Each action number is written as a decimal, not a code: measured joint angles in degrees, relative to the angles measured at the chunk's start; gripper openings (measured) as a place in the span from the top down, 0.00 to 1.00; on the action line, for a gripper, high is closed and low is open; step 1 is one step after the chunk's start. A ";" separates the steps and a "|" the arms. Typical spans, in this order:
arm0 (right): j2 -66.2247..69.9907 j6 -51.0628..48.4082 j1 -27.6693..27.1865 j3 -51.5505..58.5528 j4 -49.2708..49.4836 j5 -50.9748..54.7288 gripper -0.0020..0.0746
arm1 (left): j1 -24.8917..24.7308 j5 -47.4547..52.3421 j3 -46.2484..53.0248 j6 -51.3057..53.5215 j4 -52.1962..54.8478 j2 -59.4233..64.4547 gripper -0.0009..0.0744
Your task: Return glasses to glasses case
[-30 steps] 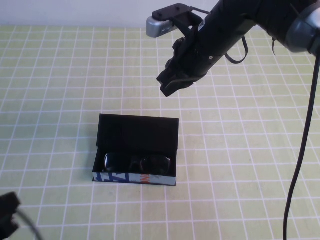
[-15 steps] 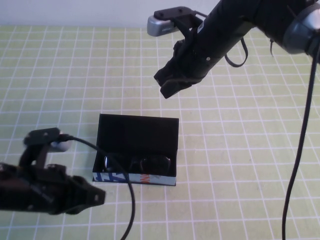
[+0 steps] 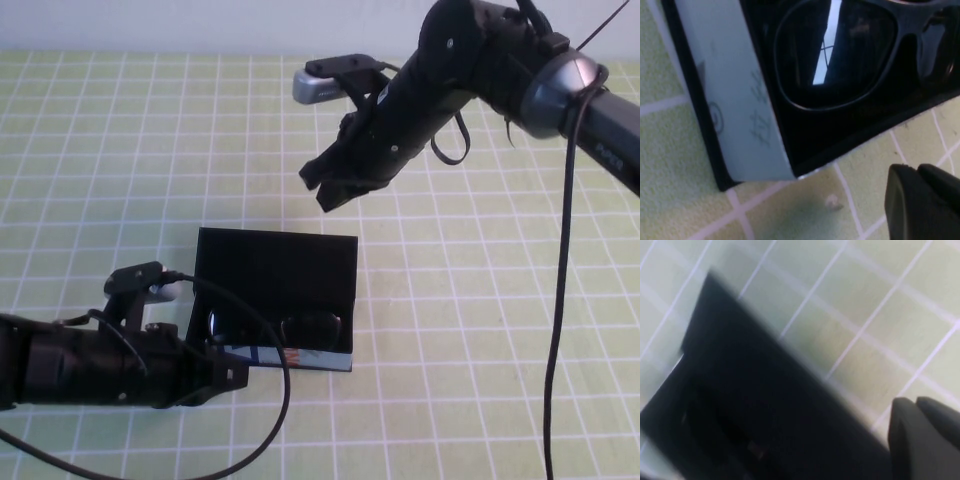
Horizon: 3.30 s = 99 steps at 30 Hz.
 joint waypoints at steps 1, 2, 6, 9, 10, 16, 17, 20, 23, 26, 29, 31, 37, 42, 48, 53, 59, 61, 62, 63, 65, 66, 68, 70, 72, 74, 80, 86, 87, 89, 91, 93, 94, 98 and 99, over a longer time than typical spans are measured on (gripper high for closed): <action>0.26 0.57 -0.39 0.00 0.26 -0.90 0.99 | 0.00 -0.11 0.00 0.79 -0.68 0.33 0.99; 0.57 1.31 -0.99 0.00 0.38 -1.96 0.99 | 0.00 -0.09 0.00 1.88 -1.47 0.70 0.99; 1.47 3.44 -4.06 0.00 0.62 -3.41 0.99 | 0.00 -0.09 -0.13 5.70 -4.62 2.03 0.99; 2.72 3.92 -6.17 0.00 2.25 -2.72 0.99 | 0.00 -0.36 -0.36 6.54 -5.04 2.43 0.99; 3.39 4.03 -6.65 0.00 3.09 -2.09 0.99 | 0.00 -0.50 -0.36 6.66 -5.17 2.43 0.99; 8.15 4.16 -7.84 0.00 5.50 1.82 0.99 | 0.00 -0.50 -0.36 7.03 -5.17 2.43 0.99; 8.95 3.87 -7.84 0.00 6.42 2.59 0.99 | 0.00 -0.50 -0.36 7.03 -5.17 2.43 0.99; 10.85 2.15 -7.87 0.00 10.44 4.59 0.99 | 0.00 -0.50 -0.36 7.03 -5.17 2.43 0.99; 11.26 0.33 -7.87 0.00 14.02 5.25 0.99 | 0.00 -0.50 -0.36 7.03 -5.17 2.43 0.99; 11.26 -1.24 -7.87 0.00 16.94 5.29 0.99 | 0.00 -0.50 -0.36 7.03 -5.17 2.43 0.99; 11.26 -1.45 -7.87 0.00 17.57 5.38 0.99 | 0.00 -0.50 -0.36 7.08 -5.17 2.43 0.99; 11.26 -1.49 -7.87 0.00 17.90 5.38 0.99 | 0.00 -0.50 -0.44 7.08 -5.17 2.43 0.99; 8.80 -1.59 -7.52 1.85 17.93 5.38 0.99 | 0.00 -0.58 -0.44 7.08 -5.17 2.43 0.99; 4.25 -3.37 -6.29 5.65 17.43 5.38 0.99 | 0.00 -0.58 -0.44 7.08 -5.17 2.43 0.99; -1.11 -4.60 -3.94 11.13 17.21 5.38 0.99 | 0.00 -0.46 -0.44 7.08 -5.17 2.43 0.99; -4.55 -5.65 -1.06 16.29 17.10 5.38 0.99 | 0.00 0.48 -0.44 1.99 0.09 -0.33 0.99; -4.83 -5.87 2.13 21.11 15.61 5.38 0.99 | 0.00 0.62 -0.44 -9.69 12.49 -11.81 0.99; -4.83 -5.98 2.90 22.17 14.54 5.38 0.99 | 0.00 0.96 -0.32 -13.33 15.87 -17.42 0.99; -4.83 -5.98 3.15 22.65 14.16 5.38 0.99 | 0.00 0.96 0.02 -14.41 16.65 -19.87 0.99; -4.83 -5.98 3.26 22.94 13.73 5.38 0.99 | 0.00 0.96 0.45 -15.43 17.46 -23.07 0.99; -4.83 -5.98 3.30 23.31 13.36 5.38 0.99 | 0.00 0.84 1.54 -16.54 18.32 -29.80 0.99; -4.59 -5.98 3.30 23.31 13.01 5.38 0.99 | 0.00 0.55 2.26 -16.81 18.60 -33.28 0.99; -4.33 -5.98 3.30 23.40 12.88 5.38 0.99 | 0.00 -0.09 3.56 -17.07 18.99 -39.61 0.99; -4.24 -5.98 3.30 23.40 12.88 5.38 0.99 | 0.00 -1.52 4.97 -17.07 19.21 -46.64 0.99; -4.24 -5.98 3.30 23.40 12.88 5.38 0.99 | 0.00 -3.55 6.38 -17.07 19.29 -52.86 0.99; -4.48 -5.98 3.30 23.40 12.98 5.38 0.99 | 0.00 -6.18 8.22 -17.07 19.29 -59.65 0.99; -10.18 -5.98 3.30 23.52 11.83 5.38 0.99 | 0.00 -20.58 16.56 -17.07 19.29 -77.86 0.99; -22.67 -4.88 3.30 26.42 8.98 5.28 0.99 | 0.00 -35.50 28.09 -16.55 18.45 -91.52 0.99; -25.47 -4.24 3.30 27.73 8.23 5.00 0.99 | 0.00 -37.25 29.88 -15.77 18.31 -92.94 0.99; -31.34 -2.87 3.30 30.52 6.80 3.43 0.99 | 0.00 -39.61 32.53 -14.19 18.03 -94.73 0.99; -37.50 -0.97 3.30 34.00 5.14 1.25 0.99 | 0.00 -40.84 33.64 -12.67 17.78 -95.24 0.99; -43.18 0.77 3.30 37.71 3.57 -0.75 0.99 | 0.00 -41.21 33.86 -11.63 17.56 -95.24 0.99; -46.36 1.82 3.30 39.60 2.91 -1.77 0.99 | 0.00 -41.19 33.85 -11.24 17.56 -95.24 0.99; -58.55 5.58 3.30 46.69 0.36 -5.12 0.99 | 0.00 -41.44 33.85 -10.87 17.36 -95.24 0.99; -61.78 6.92 3.30 48.76 -0.63 -5.98 0.99 | 0.00 -41.44 33.85 -10.79 17.36 -95.24 0.99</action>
